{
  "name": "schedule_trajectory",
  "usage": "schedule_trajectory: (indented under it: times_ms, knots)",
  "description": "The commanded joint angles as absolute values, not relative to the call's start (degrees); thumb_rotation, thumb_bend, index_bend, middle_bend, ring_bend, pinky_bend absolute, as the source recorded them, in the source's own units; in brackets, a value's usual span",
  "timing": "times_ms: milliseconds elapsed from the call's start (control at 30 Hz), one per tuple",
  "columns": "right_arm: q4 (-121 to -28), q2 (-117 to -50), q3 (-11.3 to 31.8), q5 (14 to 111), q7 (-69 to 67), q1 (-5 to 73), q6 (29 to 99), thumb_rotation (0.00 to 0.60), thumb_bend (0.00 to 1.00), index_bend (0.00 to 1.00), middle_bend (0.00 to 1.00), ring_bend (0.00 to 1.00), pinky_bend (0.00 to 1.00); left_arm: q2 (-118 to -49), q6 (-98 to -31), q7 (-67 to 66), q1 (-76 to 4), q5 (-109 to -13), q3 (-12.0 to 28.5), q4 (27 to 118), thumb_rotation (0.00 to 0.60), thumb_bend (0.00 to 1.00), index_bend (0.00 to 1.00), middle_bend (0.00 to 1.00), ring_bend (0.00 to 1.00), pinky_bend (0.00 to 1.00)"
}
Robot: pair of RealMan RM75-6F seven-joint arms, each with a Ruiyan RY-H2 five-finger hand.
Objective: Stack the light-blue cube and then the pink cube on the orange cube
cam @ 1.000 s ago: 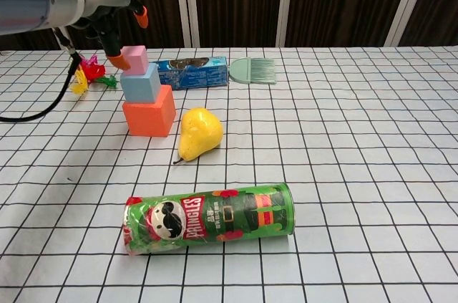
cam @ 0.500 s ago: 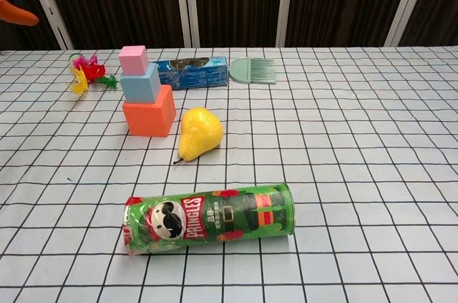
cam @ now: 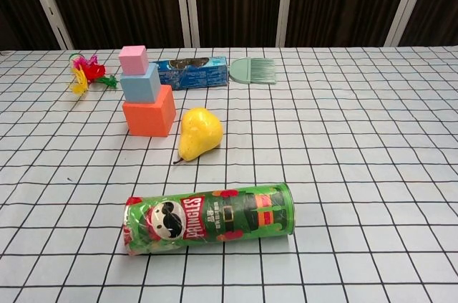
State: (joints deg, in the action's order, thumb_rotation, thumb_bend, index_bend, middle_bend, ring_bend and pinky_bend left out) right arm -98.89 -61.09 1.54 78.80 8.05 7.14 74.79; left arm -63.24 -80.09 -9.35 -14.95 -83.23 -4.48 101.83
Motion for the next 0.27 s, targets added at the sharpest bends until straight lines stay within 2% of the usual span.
schedule_trajectory:
  times_ms: [33, 167, 267]
  knots:
    - [-98.88, -61.05, 1.56, 78.94, 8.02, 7.15, 74.87, 0.600, 0.17, 0.11, 0.13, 0.15, 0.13, -64.70, -81.50, -13.43, -13.48, -83.01, -4.31, 102.06, 0.600, 0.30, 0.19, 0.16, 0.10, 0.14]
    - [-98.69, -61.24, 1.63, 79.80, 7.72, 7.01, 75.74, 0.600, 0.17, 0.11, 0.13, 0.15, 0.12, -65.66, -84.14, -14.58, -11.97, -84.10, -3.78, 101.81, 0.600, 0.30, 0.15, 0.14, 0.10, 0.14]
    - [-98.13, -61.55, 1.63, 80.28, 7.32, 7.03, 75.94, 0.600, 0.17, 0.07, 0.11, 0.14, 0.11, -65.76, -85.53, -14.14, -11.15, -84.97, -3.49, 101.61, 0.600, 0.30, 0.15, 0.14, 0.10, 0.14]
